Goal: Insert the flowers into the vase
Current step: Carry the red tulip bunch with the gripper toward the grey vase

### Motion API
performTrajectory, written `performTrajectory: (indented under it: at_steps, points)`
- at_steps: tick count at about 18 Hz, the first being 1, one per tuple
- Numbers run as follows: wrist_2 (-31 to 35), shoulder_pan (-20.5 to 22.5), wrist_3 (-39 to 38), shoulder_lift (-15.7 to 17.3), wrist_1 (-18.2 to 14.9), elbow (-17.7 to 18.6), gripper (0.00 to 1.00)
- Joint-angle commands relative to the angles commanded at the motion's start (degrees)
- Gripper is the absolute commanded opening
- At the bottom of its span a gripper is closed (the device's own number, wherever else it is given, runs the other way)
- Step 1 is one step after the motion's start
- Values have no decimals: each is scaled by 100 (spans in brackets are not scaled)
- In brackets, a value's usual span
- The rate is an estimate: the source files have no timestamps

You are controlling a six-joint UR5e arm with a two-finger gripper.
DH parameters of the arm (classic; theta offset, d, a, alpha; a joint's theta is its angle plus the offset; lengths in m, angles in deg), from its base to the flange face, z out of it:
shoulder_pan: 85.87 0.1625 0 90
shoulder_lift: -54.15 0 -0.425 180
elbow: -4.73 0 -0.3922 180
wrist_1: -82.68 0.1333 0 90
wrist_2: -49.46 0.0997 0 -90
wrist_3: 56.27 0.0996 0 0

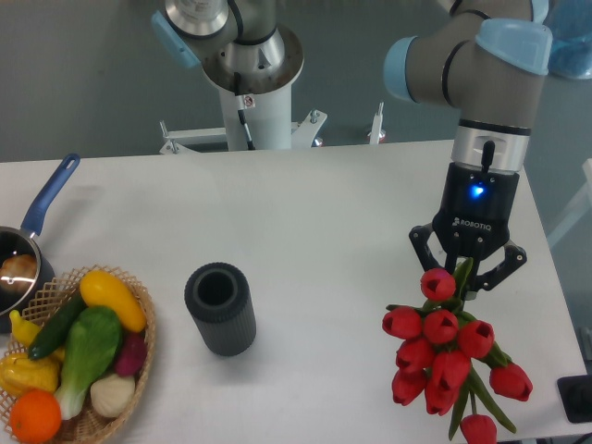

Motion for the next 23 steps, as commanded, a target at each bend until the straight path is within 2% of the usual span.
performTrajectory:
  at_steps: [4,5,8,19,23]
  points:
    - [-26,-53,-17,9,0,0,12]
    - [-131,-62,-18,9,0,35,15]
    - [-456,-88,-18,0,0,61,15]
    - [-1045,-659,-131,0,0,79,15]
    - [-2238,-686,-316,9,0,123,15]
